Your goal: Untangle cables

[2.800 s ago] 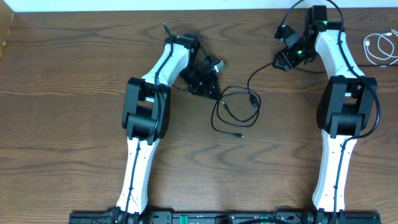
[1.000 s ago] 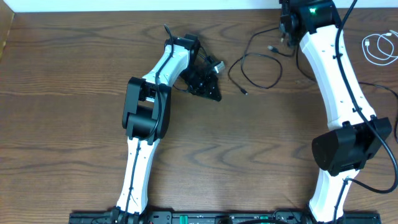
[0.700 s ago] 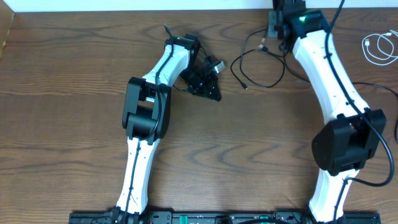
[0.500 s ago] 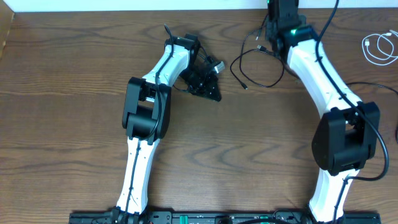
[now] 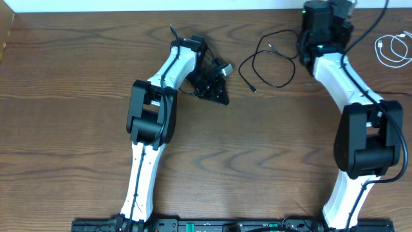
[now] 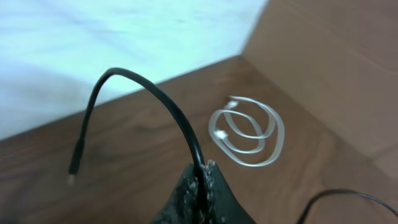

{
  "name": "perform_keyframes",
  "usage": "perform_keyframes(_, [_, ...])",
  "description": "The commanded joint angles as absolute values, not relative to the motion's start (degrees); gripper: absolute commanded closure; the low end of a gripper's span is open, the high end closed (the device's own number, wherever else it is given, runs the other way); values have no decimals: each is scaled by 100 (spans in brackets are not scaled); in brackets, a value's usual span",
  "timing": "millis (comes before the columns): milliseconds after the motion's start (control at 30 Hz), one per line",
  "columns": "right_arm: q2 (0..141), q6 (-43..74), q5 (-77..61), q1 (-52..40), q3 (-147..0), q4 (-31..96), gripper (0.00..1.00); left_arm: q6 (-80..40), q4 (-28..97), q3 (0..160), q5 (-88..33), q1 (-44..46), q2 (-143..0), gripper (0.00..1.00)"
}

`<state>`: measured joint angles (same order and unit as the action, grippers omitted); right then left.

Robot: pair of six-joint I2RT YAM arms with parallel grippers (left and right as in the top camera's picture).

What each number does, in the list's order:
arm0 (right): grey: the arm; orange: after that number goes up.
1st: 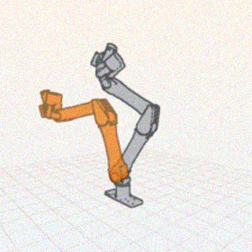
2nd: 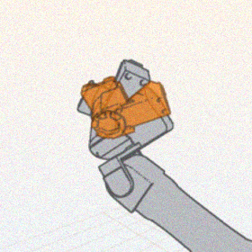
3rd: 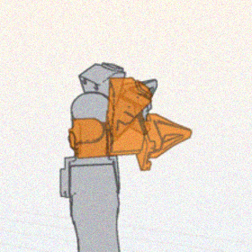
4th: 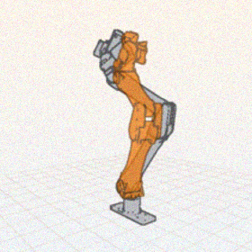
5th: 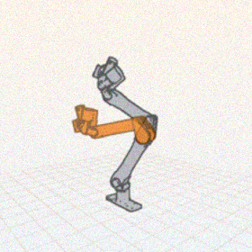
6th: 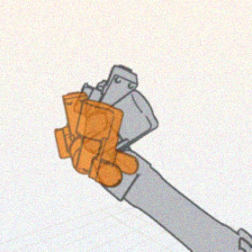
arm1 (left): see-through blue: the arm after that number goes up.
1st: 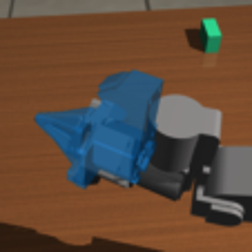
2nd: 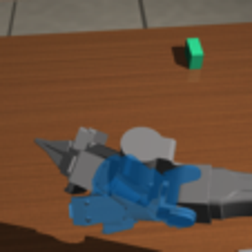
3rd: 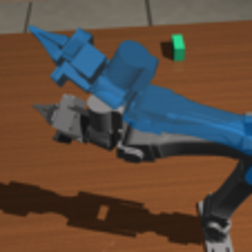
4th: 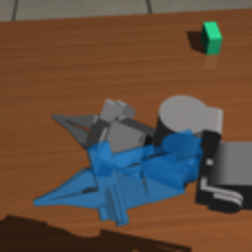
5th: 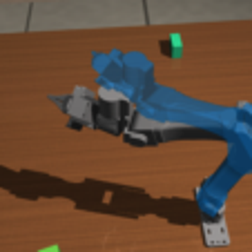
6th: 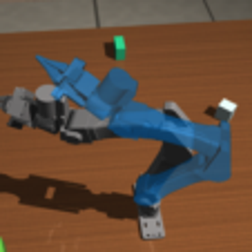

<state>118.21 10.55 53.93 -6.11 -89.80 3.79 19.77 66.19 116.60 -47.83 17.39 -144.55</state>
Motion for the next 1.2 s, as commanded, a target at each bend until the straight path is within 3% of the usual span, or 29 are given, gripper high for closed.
perform_keyframes(0, [11513,1212,5603,-462,-8945,648,99,2093,6659,11570,-4733,1743,-14573,92])
perform_keyframes(233, [10663,1151,4663,193,-8947,1111,99,2093,6654,11570,-4731,1743,-14573,92])
perform_keyframes(400, [9979,469,3610,711,-9000,1009,99,2093,6637,11570,-4733,1743,-14573,92])
perform_keyframes(600, [9439,198,3485,1020,-9496,917,99,2091,6613,11570,-4733,1743,-14573,92])
perform_keyframes(1033, [10694,-346,3221,1772,-12457,1127,99,2071,6617,11570,-4733,1743,-14573,92])
perform_keyframes(1167, [10916,-235,3216,1907,-12785,1426,99,2073,6615,11570,-4731,1743,-14573,92])
